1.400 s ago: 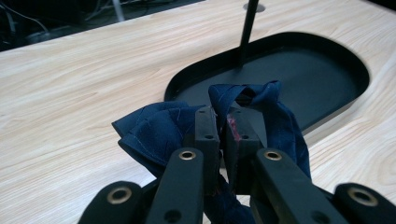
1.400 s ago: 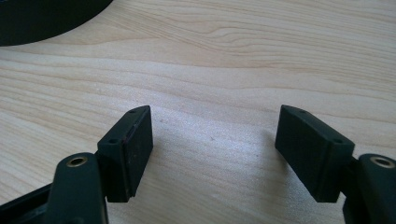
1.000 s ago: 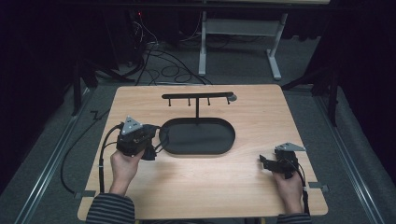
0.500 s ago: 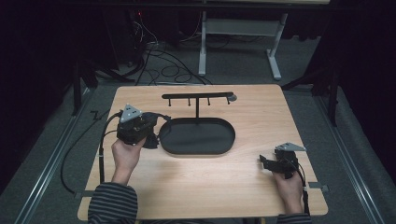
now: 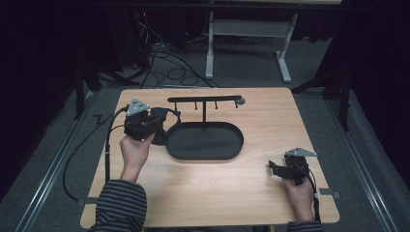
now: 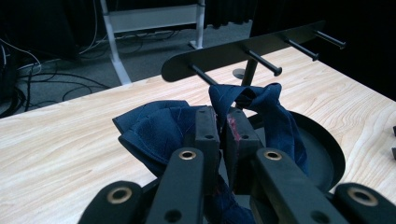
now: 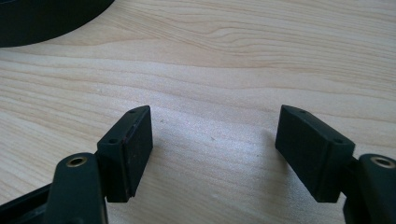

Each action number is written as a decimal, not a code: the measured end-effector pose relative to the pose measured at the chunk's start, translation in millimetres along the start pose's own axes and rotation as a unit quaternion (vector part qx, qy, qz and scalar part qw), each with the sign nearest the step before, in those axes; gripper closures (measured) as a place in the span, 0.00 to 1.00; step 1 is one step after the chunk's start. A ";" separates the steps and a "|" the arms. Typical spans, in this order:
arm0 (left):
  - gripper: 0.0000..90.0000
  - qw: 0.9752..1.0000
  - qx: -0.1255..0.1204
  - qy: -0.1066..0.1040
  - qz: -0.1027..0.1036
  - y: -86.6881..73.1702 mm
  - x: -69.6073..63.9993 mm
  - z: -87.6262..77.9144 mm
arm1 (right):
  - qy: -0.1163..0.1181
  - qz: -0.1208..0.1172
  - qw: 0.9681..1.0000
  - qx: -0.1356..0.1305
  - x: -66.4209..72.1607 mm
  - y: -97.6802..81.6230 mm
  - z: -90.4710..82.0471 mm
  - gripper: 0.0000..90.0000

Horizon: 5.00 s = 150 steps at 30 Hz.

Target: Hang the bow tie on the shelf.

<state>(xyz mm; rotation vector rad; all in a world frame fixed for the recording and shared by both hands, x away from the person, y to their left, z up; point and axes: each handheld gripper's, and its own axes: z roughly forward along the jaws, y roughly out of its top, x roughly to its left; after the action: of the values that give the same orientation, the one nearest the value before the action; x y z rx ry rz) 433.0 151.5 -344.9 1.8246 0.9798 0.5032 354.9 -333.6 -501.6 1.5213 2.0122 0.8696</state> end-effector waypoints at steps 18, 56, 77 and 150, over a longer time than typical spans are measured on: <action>0.94 1.000 -0.003 0.025 -0.013 9.4 5.9 27.1 | 0.001 0.000 1.000 0.000 -0.2 -0.1 -0.1 0.32; 0.75 0.999 0.035 0.036 -0.017 -8.5 13.3 39.8 | 0.003 0.000 1.000 0.000 -0.2 -0.1 -0.2 0.31; 0.57 0.998 0.027 0.045 -0.026 -27.5 17.4 11.4 | 0.001 -0.002 1.000 0.000 0.2 -0.1 0.0 0.31; 0.52 0.996 0.035 0.063 -0.046 -98.8 4.0 -40.1 | -0.002 -0.006 1.000 0.002 1.2 0.0 0.1 0.31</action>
<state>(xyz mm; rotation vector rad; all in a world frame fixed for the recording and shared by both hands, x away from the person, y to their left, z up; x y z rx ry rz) 367.5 197.7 -415.4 1.8169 1.1745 0.5374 354.6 -332.5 -501.7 1.5102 2.0198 0.8575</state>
